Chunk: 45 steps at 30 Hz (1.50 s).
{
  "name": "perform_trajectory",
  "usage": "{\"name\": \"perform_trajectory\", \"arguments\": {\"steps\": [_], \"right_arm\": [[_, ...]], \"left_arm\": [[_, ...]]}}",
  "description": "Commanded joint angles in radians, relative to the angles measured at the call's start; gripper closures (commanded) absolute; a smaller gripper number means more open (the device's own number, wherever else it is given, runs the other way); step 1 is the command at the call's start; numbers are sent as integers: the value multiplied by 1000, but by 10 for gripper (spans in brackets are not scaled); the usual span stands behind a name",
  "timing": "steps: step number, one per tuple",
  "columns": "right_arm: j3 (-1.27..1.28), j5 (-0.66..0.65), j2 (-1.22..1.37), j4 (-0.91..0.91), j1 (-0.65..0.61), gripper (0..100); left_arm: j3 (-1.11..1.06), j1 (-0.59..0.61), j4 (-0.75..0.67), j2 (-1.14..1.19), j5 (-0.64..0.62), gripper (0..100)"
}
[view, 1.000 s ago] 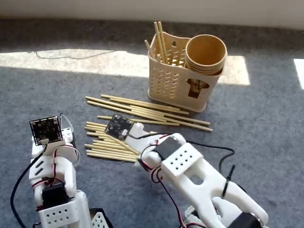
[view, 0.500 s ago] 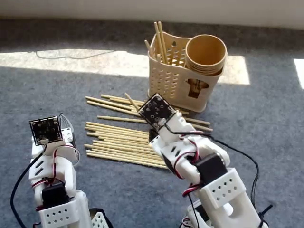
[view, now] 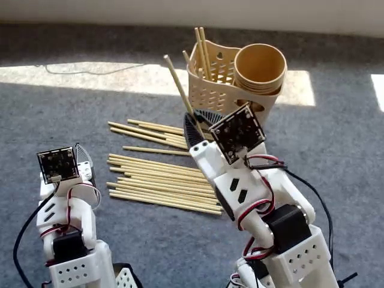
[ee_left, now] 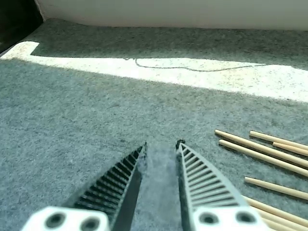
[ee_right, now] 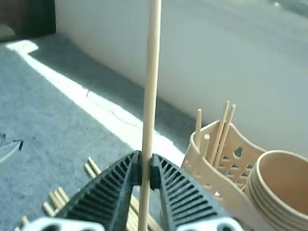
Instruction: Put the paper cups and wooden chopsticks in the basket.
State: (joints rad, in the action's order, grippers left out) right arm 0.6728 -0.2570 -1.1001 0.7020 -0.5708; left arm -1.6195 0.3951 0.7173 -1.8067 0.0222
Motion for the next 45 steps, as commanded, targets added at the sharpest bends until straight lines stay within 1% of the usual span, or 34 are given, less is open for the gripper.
{"name": "perform_trajectory", "arguments": {"steps": [1, 7, 15, 22, 26, 31, 36, 41, 45], "right_arm": [[-42, 11, -13, -225, 30, 992], [-44, 11, -13, -406, 81, 992], [-44, 15, 1, -584, 119, 992], [-56, 17, 228, -768, 200, 992], [-56, 17, 354, -917, 209, 992], [-56, 17, 490, -1040, 213, 992], [-56, 17, 624, -1093, 217, 992], [-51, 17, 688, -1101, 257, 984], [-45, 17, 687, -1098, 252, 888]], "left_arm": [[5, 7, -3, -7, -3, 888], [5, 7, -3, -7, -3, 888], [4, 5, -3, -7, -3, 888], [4, 5, -3, -7, -3, 888], [4, 5, -3, -7, -3, 888], [4, 4, -3, -7, -3, 888], [4, 4, -3, -7, -3, 888], [4, 4, -3, -7, -3, 888], [4, 4, -3, -7, -3, 888]]}}
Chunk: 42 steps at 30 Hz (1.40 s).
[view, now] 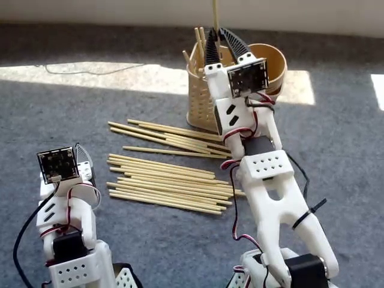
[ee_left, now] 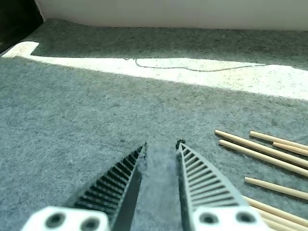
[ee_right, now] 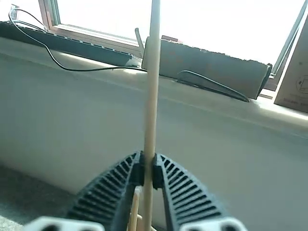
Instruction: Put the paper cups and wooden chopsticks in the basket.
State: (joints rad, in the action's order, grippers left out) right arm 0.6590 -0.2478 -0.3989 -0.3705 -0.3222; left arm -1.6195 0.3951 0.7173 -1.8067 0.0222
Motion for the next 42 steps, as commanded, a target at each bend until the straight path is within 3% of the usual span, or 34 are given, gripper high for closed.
{"name": "perform_trajectory", "arguments": {"steps": [1, 10, 27, 42], "right_arm": [[-31, 8, -15, -25, 4, 882], [-28, 8, -73, 4, 2, 887], [-19, 9, -483, 782, -153, 887], [7, 106, -498, 1211, -226, 887]], "left_arm": [[4, 4, -3, -7, -3, 888], [4, 4, -3, -7, -3, 888], [4, 7, -3, -7, -3, 888], [4, 7, -3, -7, -3, 888]]}}
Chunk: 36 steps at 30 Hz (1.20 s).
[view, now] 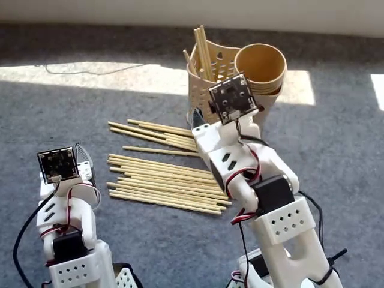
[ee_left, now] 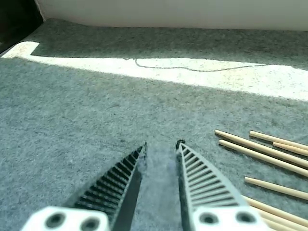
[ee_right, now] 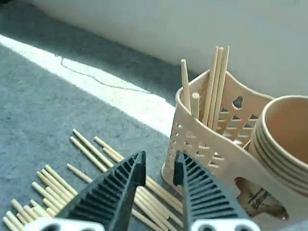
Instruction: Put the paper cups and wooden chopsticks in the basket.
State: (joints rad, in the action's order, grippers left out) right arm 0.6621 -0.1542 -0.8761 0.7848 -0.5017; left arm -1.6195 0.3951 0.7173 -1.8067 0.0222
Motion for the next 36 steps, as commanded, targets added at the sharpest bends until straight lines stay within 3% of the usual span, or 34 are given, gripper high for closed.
{"name": "perform_trajectory", "arguments": {"steps": [1, 6, 12, 19, 27, 36], "right_arm": [[19, 11, -21, 68, -68, 887], [114, -74, -21, 90, -183, 887], [213, -80, 4, 91, -300, 887], [174, -80, 292, 130, -423, 887], [54, -115, 533, 111, -466, 887], [39, -163, 631, 54, -466, 899]], "left_arm": [[4, 7, -3, -7, -3, 888], [4, 8, -3, -7, -3, 888], [5, 21, -3, -7, -5, 889], [8, 61, -3, -7, -8, 890], [8, 64, -3, -7, -8, 891], [10, 64, -3, -7, -8, 891]]}}
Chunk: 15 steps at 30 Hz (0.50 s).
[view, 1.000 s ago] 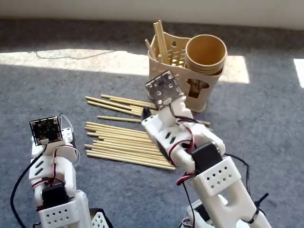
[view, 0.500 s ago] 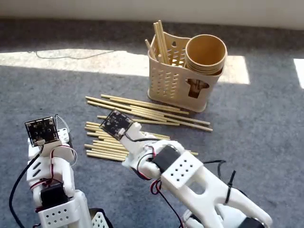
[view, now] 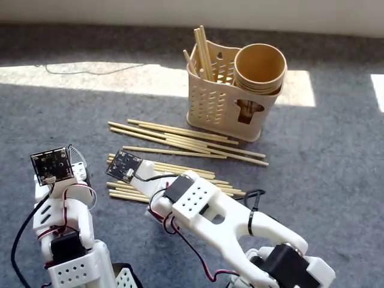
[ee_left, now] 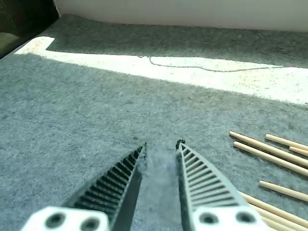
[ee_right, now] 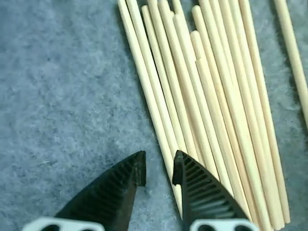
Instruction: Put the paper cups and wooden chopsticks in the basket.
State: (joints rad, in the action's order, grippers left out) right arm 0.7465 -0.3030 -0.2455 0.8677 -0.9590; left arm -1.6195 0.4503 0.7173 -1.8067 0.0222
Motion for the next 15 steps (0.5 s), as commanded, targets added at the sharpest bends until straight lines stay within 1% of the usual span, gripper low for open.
{"name": "perform_trajectory", "arguments": {"steps": [1, 7, 12, 15], "right_arm": [[-45, -14, 10, -28, -8, 899], [-47, -14, 88, -76, -4, 899], [-47, -14, 122, -77, -2, 899], [-48, -14, 122, -77, 24, 899]], "left_arm": [[10, 8, -3, -7, -8, 891], [10, 8, -3, -7, -8, 891], [10, 8, -3, -7, -8, 891], [10, 8, -3, -7, -8, 891]]}}
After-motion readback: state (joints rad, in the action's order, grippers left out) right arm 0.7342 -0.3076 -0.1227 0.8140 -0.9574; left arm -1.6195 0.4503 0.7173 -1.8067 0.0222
